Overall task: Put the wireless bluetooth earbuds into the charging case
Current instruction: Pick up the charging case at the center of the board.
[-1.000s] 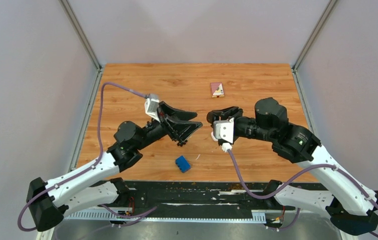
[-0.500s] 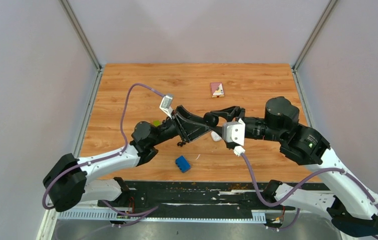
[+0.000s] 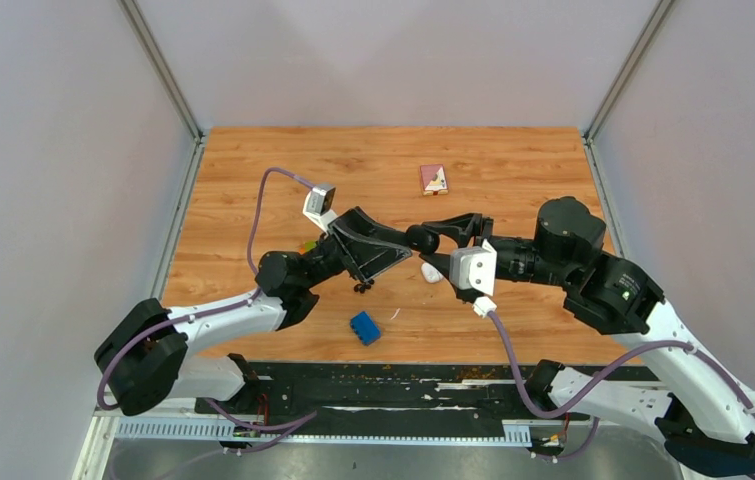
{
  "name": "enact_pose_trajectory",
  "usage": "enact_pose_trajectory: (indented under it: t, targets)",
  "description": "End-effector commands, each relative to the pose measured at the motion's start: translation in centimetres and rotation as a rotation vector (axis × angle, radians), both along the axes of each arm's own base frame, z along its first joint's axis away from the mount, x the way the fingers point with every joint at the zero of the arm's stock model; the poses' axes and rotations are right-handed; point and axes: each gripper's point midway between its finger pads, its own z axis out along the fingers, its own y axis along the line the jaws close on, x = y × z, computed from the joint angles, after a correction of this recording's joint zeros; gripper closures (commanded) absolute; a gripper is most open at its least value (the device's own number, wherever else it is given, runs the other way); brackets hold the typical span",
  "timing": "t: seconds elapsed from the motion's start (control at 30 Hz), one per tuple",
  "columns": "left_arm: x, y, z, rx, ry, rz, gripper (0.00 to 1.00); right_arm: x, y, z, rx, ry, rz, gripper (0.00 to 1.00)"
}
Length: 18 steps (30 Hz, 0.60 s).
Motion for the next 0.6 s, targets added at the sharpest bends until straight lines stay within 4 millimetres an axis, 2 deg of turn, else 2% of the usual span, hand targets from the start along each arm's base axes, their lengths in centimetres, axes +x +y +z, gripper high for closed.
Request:
enact_pose_trajectory:
  t: [0.0, 0.2, 0.47, 0.57]
  targets:
    - [-1.1, 1.3, 2.4, -0.083, -0.053, -0.02, 0.36, -0.2, -0.1, -0.6, -0.011, 0.015, 0.002, 0.82]
    - [-1.3, 1.1, 2.8, -0.103, -0.049, -0.056, 0.43, -0.1, -0.1, -1.8, -0.043, 0.013, 0.001, 0.82]
    - [-1.0, 0.6, 1.7, -0.054, -0.043, -0.046, 0.56, 0.2, -0.2, -2.9, -0.065, 0.012, -0.008, 0.79]
    - [-1.3, 0.5, 1.7, -0.056, -0.058, -0.061, 0.66, 0.5, -0.3, -3.8, -0.086, 0.017, -0.022, 0.74]
